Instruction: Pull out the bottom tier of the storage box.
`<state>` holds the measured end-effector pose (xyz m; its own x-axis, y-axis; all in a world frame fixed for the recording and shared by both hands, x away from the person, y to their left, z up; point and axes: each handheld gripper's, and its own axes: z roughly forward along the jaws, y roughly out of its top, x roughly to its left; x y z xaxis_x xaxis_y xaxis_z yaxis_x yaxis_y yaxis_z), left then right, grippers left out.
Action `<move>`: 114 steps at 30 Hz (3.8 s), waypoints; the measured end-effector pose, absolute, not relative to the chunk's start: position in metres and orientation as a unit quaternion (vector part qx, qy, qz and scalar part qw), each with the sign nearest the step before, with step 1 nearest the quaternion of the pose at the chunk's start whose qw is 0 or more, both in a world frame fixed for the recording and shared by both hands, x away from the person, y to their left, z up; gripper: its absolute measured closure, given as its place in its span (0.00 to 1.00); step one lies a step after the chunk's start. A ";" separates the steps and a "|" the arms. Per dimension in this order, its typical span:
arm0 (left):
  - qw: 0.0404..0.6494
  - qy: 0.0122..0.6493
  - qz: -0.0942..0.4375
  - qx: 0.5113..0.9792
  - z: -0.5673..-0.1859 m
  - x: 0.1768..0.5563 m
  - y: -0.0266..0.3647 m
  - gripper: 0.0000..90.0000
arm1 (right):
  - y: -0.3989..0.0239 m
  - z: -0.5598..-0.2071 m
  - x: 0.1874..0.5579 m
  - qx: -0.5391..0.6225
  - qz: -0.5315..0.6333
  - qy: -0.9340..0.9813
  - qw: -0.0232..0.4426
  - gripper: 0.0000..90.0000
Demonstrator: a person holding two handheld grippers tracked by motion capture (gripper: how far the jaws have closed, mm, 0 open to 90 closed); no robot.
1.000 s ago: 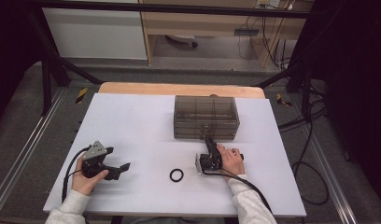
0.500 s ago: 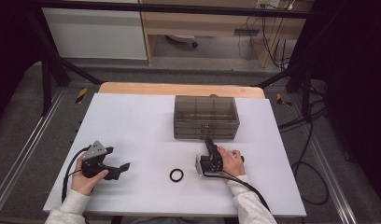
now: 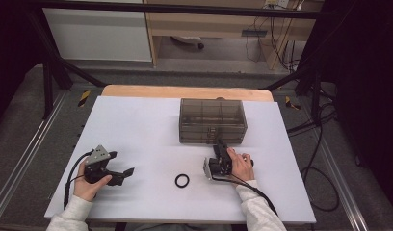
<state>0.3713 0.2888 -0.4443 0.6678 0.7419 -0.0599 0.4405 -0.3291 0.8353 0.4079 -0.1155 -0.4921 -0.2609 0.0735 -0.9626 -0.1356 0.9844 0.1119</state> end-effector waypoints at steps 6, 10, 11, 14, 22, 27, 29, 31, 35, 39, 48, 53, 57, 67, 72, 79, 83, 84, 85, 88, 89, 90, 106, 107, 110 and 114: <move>0.445 0.370 0.169 0.798 -0.445 0.371 0.289 0.01 | -0.114 -0.494 0.412 -0.025 0.081 0.795 0.601 0.67; 0.444 0.370 0.169 0.798 -0.445 0.372 0.289 0.01 | -0.113 -0.493 0.413 -0.027 0.076 0.799 0.596 0.68; 0.444 0.370 0.169 0.798 -0.445 0.372 0.289 0.01 | -0.113 -0.493 0.414 -0.029 0.075 0.800 0.595 0.69; 0.444 0.370 0.168 0.798 -0.445 0.372 0.289 0.01 | -0.113 -0.494 0.416 -0.029 0.073 0.801 0.593 0.70; 0.444 0.371 0.169 0.798 -0.445 0.372 0.289 0.01 | -0.113 -0.495 0.417 -0.027 0.070 0.800 0.595 0.72; 0.444 0.370 0.168 0.798 -0.445 0.372 0.289 0.01 | -0.112 -0.495 0.418 -0.034 0.070 0.798 0.598 0.74; 0.444 0.370 0.169 0.798 -0.445 0.372 0.289 0.01 | -0.112 -0.494 0.418 -0.033 0.069 0.798 0.597 0.76; 0.444 0.370 0.169 0.798 -0.445 0.372 0.288 0.01 | -0.112 -0.495 0.418 -0.035 0.070 0.796 0.600 0.76; 0.444 0.370 0.169 0.798 -0.445 0.372 0.289 0.01 | -0.112 -0.494 0.418 -0.035 0.067 0.798 0.598 0.76; 0.444 0.370 0.169 0.798 -0.445 0.372 0.289 0.01 | -0.112 -0.494 0.417 -0.036 0.067 0.798 0.598 0.76; 0.445 0.371 0.170 0.797 -0.444 0.371 0.289 0.01 | -0.112 -0.494 0.415 -0.038 0.065 0.799 0.597 0.77; 0.445 0.371 0.170 0.797 -0.444 0.372 0.289 0.01 | -0.111 -0.493 0.413 -0.037 0.066 0.800 0.595 0.77; 0.445 0.371 0.169 0.797 -0.444 0.371 0.289 0.01 | -0.111 -0.493 0.411 -0.036 0.064 0.801 0.594 0.77; 0.445 0.371 0.169 0.798 -0.445 0.371 0.289 0.01 | -0.112 -0.492 0.407 -0.037 0.065 0.802 0.592 0.77; 0.445 0.370 0.170 0.797 -0.444 0.371 0.289 0.01 | -0.112 -0.491 0.405 -0.040 0.064 0.803 0.591 0.77; 0.446 0.371 0.170 0.797 -0.444 0.371 0.289 0.01 | -0.112 -0.489 0.401 -0.041 0.064 0.804 0.590 0.77; 0.446 0.371 0.169 0.797 -0.444 0.371 0.289 0.01 | -0.113 -0.489 0.400 -0.040 0.065 0.804 0.589 0.77; 0.446 0.371 0.169 0.797 -0.445 0.371 0.289 0.01 | -0.113 -0.489 0.399 -0.042 0.064 0.804 0.589 0.77; 0.446 0.371 0.169 0.797 -0.444 0.371 0.289 0.01 | -0.113 -0.489 0.399 -0.041 0.065 0.804 0.589 0.77; 0.446 0.370 0.170 0.797 -0.444 0.371 0.289 0.01 | -0.113 -0.489 0.397 -0.042 0.064 0.804 0.589 0.77; 0.445 0.370 0.170 0.797 -0.444 0.371 0.289 0.01 | -0.113 -0.489 0.396 -0.041 0.065 0.804 0.589 0.77; 0.445 0.370 0.170 0.797 -0.444 0.371 0.289 0.01 | -0.113 -0.488 0.396 -0.042 0.065 0.805 0.589 0.77; 0.445 0.371 0.167 0.798 -0.445 0.371 0.288 0.01 | -0.114 -0.488 0.389 -0.043 0.068 0.807 0.585 0.77; 0.445 0.370 0.169 0.798 -0.444 0.371 0.288 0.01 | -0.114 -0.487 0.389 -0.048 0.065 0.808 0.584 0.77; 0.447 0.370 0.170 0.797 -0.443 0.371 0.289 0.01 | -0.114 -0.487 0.388 -0.046 0.064 0.808 0.584 0.77; 0.447 0.371 0.169 0.796 -0.444 0.371 0.289 0.01 | -0.113 -0.486 0.387 -0.048 0.063 0.809 0.582 0.77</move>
<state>0.3708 0.2890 -0.4441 0.6676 0.7419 -0.0622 0.4397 -0.3255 0.8371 0.3865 -0.1132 -0.4860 -0.3171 -0.0034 -0.9484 -0.1510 0.9874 0.0470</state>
